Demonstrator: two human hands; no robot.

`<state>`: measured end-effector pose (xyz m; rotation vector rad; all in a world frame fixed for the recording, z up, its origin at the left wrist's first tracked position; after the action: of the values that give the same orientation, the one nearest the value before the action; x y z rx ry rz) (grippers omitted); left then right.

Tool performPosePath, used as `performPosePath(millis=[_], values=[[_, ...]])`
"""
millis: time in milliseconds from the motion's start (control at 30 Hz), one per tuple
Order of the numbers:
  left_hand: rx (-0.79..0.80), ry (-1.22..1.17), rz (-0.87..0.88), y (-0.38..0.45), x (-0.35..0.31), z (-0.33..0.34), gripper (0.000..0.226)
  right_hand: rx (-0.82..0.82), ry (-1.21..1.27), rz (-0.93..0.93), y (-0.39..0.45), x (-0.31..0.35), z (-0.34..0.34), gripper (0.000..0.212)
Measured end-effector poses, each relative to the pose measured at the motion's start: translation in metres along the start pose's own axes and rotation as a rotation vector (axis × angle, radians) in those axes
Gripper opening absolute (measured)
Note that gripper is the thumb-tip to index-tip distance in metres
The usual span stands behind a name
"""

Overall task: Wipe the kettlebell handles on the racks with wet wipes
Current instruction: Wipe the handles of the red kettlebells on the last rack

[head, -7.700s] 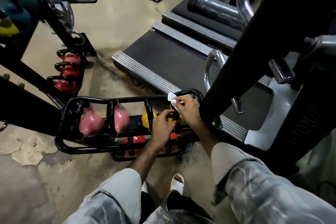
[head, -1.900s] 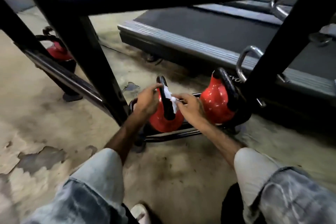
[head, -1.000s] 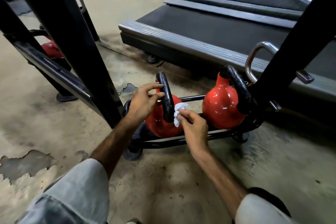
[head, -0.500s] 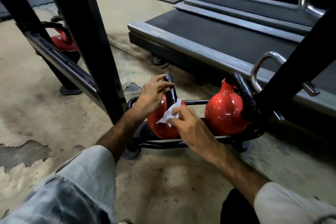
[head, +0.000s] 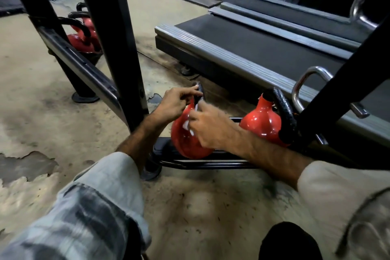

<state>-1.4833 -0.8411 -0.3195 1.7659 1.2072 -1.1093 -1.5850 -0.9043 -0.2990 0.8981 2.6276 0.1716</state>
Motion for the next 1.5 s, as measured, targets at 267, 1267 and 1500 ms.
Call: performPosePath(millis=[267,1267,1500], values=[[-0.003,0.097,0.018,0.002,0.005,-0.003,0.051,0.083,-0.107,-0.097,0.01,-0.018,-0.004,0.02],[0.012,0.147,0.14,0.008,0.013,0.002,0.037,-0.172,1.752,1.248,-0.074,-0.066,0.095,0.014],[0.023,0.118,0.122,0.009,0.013,0.002,0.032,-0.207,1.767,1.382,-0.062,-0.056,0.095,0.023]])
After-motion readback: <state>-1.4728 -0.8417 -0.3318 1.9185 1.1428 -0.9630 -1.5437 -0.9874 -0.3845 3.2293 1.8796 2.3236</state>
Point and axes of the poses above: each hand's wrist, its own y-axis towards the middle knuckle, its own z-axis out of the palm, x = y × z, the point moved 8 cm from there along y, towards the middle knuckle, and after that the axes turned 2 degrees about -z, right-handed, at the moved point
